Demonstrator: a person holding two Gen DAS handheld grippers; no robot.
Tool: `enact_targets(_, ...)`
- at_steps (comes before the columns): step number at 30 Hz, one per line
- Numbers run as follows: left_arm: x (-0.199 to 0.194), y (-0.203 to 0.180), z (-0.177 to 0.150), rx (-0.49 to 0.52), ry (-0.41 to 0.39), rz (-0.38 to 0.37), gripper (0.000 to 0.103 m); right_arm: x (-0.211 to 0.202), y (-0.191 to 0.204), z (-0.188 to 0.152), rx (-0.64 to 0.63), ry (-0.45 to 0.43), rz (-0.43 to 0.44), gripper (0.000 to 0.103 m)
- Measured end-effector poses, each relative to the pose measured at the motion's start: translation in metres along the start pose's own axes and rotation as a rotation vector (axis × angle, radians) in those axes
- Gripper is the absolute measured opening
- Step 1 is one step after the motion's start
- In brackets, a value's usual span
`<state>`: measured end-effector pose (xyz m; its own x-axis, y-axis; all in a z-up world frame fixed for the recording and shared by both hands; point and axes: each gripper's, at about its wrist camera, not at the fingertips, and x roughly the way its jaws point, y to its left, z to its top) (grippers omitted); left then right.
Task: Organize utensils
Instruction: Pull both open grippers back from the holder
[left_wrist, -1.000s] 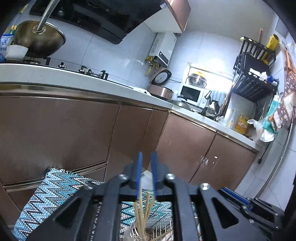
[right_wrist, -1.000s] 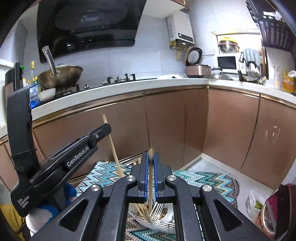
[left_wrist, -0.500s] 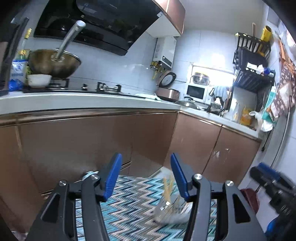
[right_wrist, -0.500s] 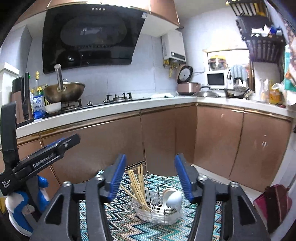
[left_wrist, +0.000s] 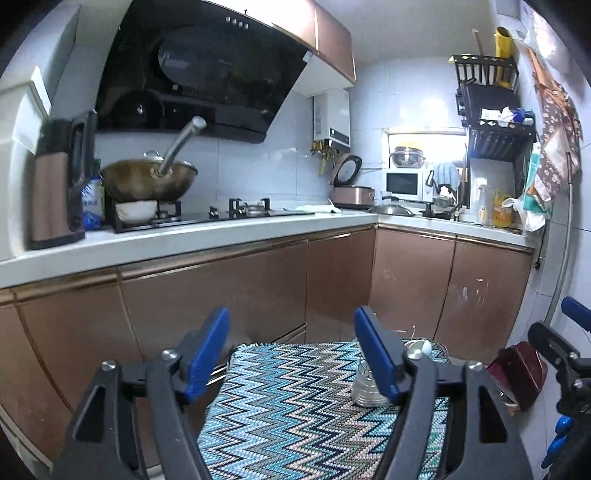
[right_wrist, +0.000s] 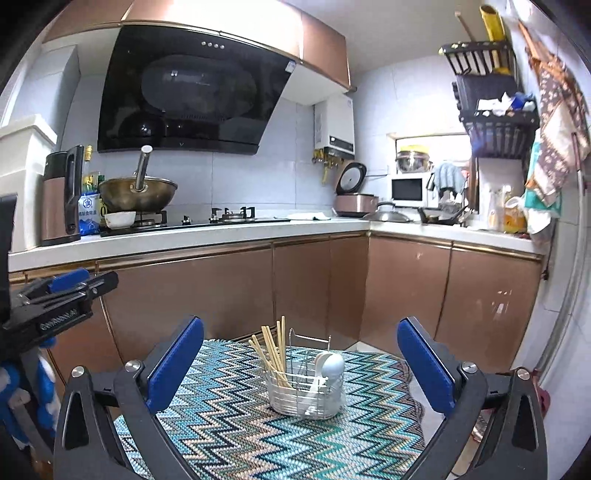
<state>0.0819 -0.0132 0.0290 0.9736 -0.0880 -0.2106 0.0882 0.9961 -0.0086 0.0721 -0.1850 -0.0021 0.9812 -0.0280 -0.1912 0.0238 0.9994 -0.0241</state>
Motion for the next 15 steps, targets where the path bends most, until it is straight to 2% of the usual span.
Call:
enact_targets(4,-0.029,-0.001,0.001,0.022,-0.031,0.034,0.071,-0.019,0.000,-0.004,0.011,-0.004,-0.023,0.103)
enact_targets(15,-0.083,0.001,-0.004,0.038,-0.091,0.046,0.072,-0.069,-0.006,-0.008,0.035,-0.056,-0.065,0.103)
